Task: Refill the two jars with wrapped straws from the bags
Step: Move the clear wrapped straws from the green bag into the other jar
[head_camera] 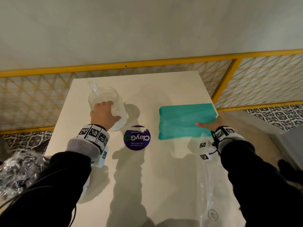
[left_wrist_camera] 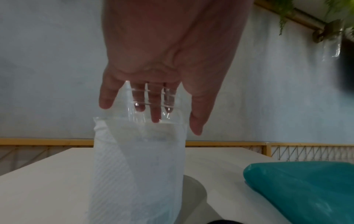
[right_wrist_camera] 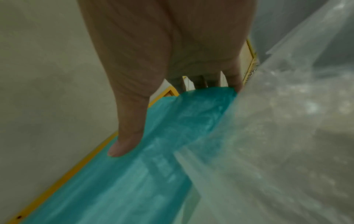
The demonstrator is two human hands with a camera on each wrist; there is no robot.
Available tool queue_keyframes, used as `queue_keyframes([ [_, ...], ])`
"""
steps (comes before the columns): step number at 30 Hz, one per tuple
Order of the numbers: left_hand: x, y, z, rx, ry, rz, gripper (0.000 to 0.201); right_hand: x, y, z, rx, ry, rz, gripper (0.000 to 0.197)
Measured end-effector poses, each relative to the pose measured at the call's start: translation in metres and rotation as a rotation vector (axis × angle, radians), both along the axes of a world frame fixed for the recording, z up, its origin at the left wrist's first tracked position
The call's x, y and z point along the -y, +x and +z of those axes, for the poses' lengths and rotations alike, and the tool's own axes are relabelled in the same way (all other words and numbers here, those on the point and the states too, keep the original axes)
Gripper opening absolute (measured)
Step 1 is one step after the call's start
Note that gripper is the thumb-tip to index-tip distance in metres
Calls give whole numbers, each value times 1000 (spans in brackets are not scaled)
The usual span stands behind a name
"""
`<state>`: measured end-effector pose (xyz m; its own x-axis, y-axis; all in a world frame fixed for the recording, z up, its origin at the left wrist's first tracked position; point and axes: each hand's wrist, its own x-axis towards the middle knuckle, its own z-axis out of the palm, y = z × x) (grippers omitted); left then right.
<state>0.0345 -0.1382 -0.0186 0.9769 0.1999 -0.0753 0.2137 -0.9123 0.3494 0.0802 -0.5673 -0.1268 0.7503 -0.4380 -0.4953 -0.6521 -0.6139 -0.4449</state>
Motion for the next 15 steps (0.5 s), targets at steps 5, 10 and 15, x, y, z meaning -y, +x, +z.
queue_keyframes([
  [5,2,8,-5,110,48,76,22,-15,-12,13,24,31,-20,113],
  [10,4,-10,-2,257,-9,45,13,-16,-10,19,258,124,-99,58],
  [15,8,-49,12,392,-85,-89,7,-32,-15,48,507,127,-52,32],
])
